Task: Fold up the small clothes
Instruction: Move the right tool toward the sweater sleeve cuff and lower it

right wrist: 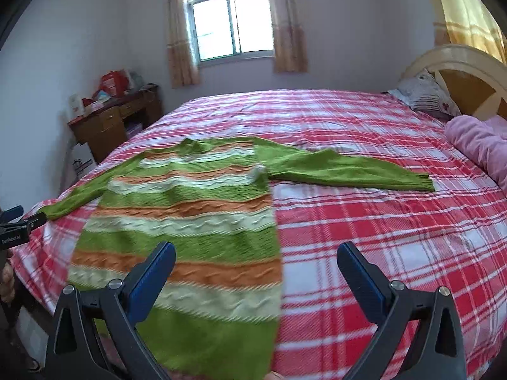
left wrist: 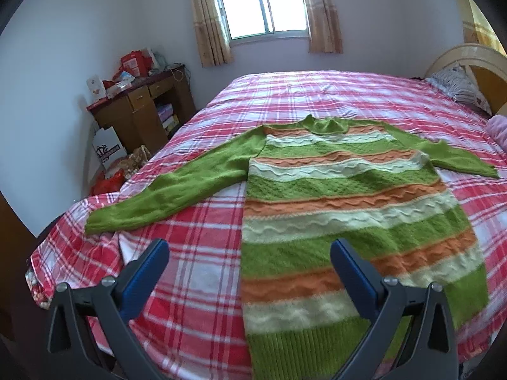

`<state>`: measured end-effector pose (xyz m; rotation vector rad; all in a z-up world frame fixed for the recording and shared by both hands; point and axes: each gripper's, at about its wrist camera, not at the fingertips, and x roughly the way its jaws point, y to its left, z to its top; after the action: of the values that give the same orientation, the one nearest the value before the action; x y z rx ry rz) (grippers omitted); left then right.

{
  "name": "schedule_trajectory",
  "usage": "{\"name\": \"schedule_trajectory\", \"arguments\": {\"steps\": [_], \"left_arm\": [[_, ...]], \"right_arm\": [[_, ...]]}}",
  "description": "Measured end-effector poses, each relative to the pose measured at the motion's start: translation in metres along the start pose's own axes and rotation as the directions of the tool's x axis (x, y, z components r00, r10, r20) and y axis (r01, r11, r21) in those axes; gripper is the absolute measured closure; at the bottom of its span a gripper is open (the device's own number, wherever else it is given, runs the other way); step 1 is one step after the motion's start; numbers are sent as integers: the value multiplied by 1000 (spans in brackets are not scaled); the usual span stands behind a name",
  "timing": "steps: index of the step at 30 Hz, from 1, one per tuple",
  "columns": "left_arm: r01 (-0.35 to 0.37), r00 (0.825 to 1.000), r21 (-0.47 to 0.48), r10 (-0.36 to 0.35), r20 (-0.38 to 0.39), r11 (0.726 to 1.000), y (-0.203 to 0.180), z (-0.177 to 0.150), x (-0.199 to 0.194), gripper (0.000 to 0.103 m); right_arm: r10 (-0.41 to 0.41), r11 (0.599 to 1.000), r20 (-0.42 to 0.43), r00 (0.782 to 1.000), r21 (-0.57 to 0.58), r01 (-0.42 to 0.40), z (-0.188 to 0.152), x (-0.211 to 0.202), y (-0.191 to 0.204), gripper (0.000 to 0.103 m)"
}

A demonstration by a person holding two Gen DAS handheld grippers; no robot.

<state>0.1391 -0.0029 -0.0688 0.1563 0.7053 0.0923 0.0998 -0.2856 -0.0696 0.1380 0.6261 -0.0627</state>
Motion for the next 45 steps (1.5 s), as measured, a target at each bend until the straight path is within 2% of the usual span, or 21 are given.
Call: {"name": "schedule_trajectory", "arguments": {"steps": [7, 15, 22, 28, 32, 36, 41, 45], "left_arm": [[-42, 999, 39, 42, -5, 998, -11, 23, 46, 0], [-43, 998, 50, 45, -49, 998, -30, 41, 97, 0], [-25, 996, 67, 30, -84, 997, -55, 52, 134, 0], [-7, 992, 62, 15, -129, 998, -71, 59, 164, 0], [1, 990, 45, 5, -139, 999, -74, 60, 174, 0], [-5, 988, 43, 11, -151, 999, -75, 56, 183, 0], [-3, 990, 37, 9, -138, 999, -76, 55, 183, 0], [-16, 992, 52, 22, -120, 999, -80, 53, 180, 0]], "right_arm": [[-70, 995, -54, 996, 67, 74, 20, 51, -55, 1], [-166, 974, -84, 983, 143, 176, 43, 89, -126, 1], [-248, 941, -111, 962, 210, 267, 54, 114, -187, 1], [-301, 900, -114, 947, 294, 321, 62, 118, -240, 1], [-313, 874, -131, 941, 349, 339, 62, 121, -272, 1], [-347, 841, -154, 925, 385, 380, 61, 122, -300, 2], [-359, 807, -187, 914, 430, 405, 64, 131, -331, 12], [-320, 818, -196, 927, 437, 375, 72, 150, -340, 18]]}}
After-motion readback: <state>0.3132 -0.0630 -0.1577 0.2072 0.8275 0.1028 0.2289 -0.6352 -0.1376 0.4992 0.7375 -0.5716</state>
